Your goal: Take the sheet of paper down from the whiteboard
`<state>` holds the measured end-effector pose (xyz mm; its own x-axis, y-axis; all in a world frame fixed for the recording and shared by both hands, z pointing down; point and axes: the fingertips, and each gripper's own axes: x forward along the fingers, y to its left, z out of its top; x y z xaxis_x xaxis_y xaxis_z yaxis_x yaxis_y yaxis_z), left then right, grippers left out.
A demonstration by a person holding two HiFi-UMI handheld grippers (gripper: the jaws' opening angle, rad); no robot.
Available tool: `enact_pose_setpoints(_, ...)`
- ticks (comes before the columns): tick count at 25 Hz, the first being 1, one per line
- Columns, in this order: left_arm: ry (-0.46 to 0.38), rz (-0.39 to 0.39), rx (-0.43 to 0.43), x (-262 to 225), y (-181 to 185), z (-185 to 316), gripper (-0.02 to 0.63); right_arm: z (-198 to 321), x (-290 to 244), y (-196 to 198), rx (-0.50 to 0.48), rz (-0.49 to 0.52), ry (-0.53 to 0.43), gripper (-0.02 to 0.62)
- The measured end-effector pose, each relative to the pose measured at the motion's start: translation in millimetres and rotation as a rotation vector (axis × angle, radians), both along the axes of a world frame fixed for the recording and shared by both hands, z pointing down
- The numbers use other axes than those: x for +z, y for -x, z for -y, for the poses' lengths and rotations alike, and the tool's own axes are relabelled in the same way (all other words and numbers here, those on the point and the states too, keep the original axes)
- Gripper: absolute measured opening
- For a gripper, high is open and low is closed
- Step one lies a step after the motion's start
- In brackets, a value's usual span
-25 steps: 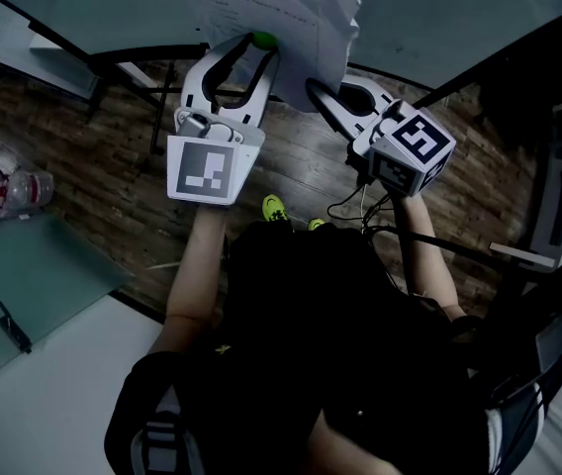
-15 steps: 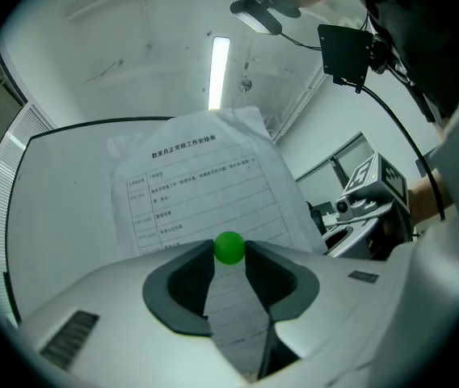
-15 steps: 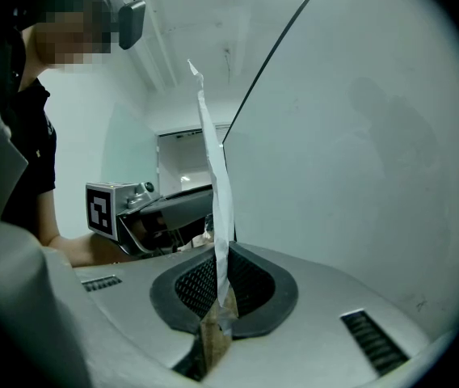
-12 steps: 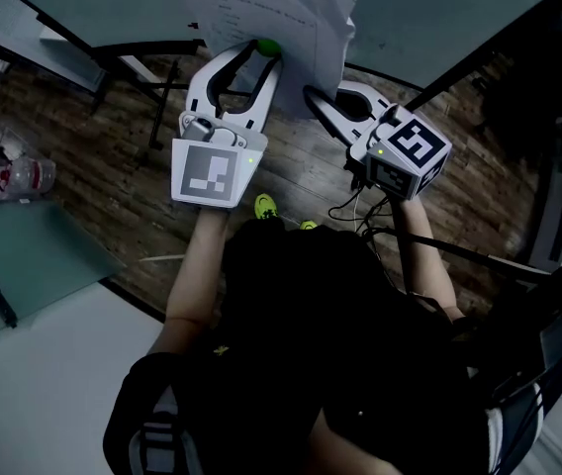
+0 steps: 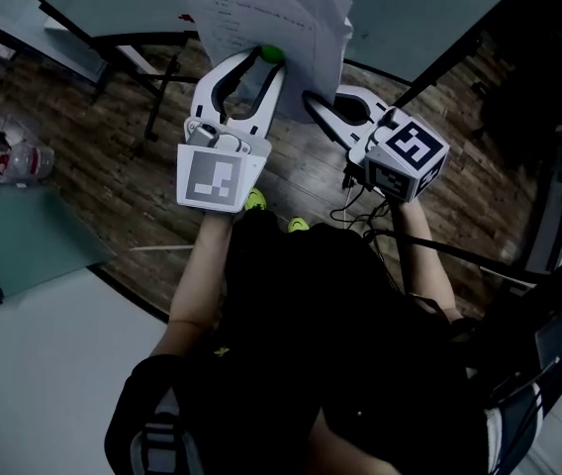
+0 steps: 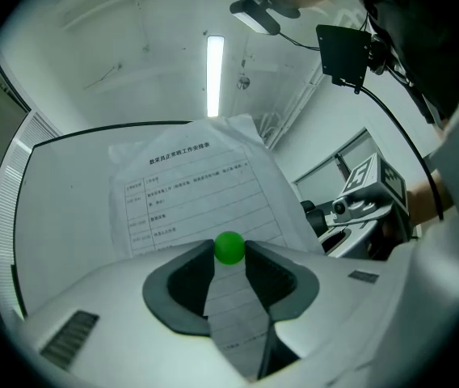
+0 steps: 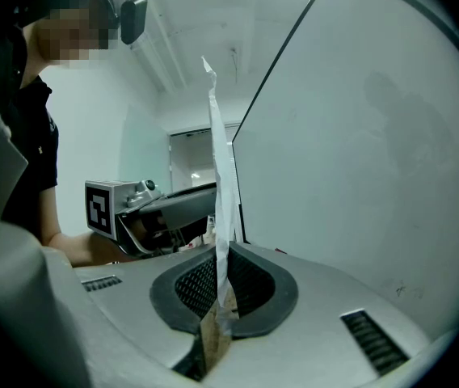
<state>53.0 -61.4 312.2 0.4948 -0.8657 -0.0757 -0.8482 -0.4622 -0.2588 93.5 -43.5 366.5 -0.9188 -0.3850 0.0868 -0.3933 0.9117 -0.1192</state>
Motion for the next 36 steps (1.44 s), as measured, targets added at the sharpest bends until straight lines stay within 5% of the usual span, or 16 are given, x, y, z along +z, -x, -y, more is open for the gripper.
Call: enact_pose_setpoints(36,0.025,0.006,-0.034,-0.6,-3.0,-1.7,0.138,-4.1,8.4,-1.4,-0.035,-0.044,0.036,-0.002)
